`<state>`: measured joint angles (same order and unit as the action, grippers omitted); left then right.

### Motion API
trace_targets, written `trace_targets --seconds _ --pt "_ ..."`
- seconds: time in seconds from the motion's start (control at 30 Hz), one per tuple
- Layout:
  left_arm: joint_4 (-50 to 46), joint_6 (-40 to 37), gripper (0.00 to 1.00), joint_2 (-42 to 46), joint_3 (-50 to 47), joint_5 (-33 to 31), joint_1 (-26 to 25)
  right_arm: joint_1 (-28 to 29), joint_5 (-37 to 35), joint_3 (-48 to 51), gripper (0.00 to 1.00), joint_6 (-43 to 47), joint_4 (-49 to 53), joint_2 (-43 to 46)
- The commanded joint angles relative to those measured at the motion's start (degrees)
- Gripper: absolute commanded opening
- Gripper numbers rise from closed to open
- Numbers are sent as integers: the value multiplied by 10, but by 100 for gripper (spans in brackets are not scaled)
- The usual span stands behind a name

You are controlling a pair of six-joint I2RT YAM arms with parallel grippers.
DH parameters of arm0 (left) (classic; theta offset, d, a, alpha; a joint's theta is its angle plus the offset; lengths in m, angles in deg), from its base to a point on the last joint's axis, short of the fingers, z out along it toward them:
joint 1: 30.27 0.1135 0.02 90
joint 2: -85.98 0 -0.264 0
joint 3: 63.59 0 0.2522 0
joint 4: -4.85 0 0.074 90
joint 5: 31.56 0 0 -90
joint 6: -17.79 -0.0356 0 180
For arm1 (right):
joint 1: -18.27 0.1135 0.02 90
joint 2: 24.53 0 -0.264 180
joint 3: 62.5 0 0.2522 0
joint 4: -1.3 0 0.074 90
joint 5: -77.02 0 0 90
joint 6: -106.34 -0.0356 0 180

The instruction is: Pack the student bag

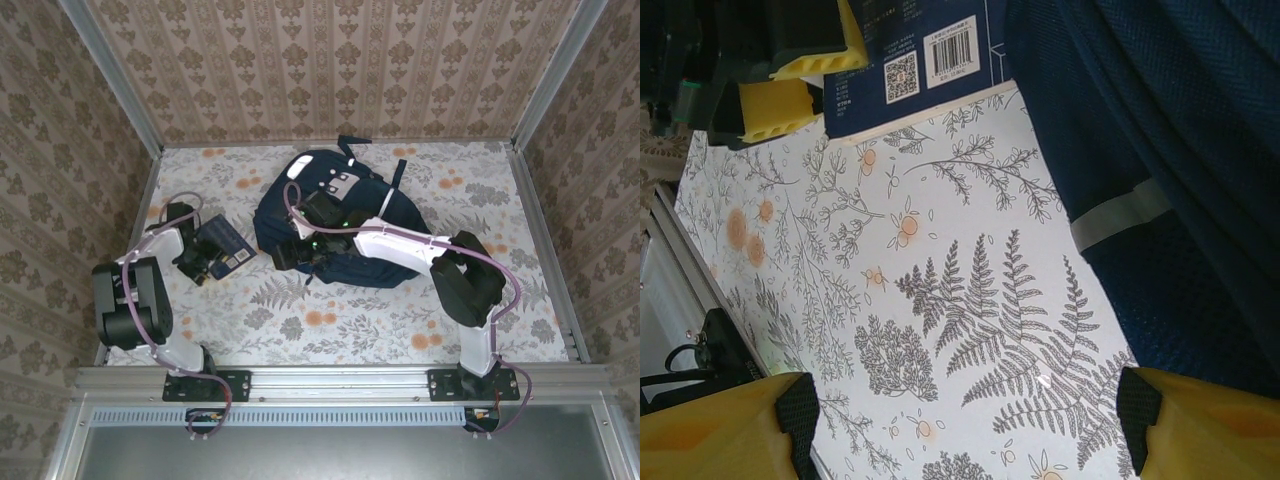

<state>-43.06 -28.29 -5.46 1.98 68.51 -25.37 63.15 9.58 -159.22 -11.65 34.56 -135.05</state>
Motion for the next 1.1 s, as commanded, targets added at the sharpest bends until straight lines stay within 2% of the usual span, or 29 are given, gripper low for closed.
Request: trace_targets --seconds 0.0,0.07,0.23,0.4,0.73,1.07 --pt "5 -2 51 -32 15 3 -1 -14 -13 7 81 11 4 19" --pt "5 -7 45 -52 26 7 -2 -18 -13 7 81 8 2 18" --pt "-8 -26 26 -82 45 -2 -8 -22 -15 4 80 2 -6 14" --pt "-6 -45 0 -83 45 3 -6 -24 -16 0 80 0 -9 12" --pt "-31 -73 0 -18 40 -4 -33 -31 -17 0 80 -1 -10 11" --pt "-64 -59 0 61 -61 -3 -80 -29 -8 -28 80 4 7 3"
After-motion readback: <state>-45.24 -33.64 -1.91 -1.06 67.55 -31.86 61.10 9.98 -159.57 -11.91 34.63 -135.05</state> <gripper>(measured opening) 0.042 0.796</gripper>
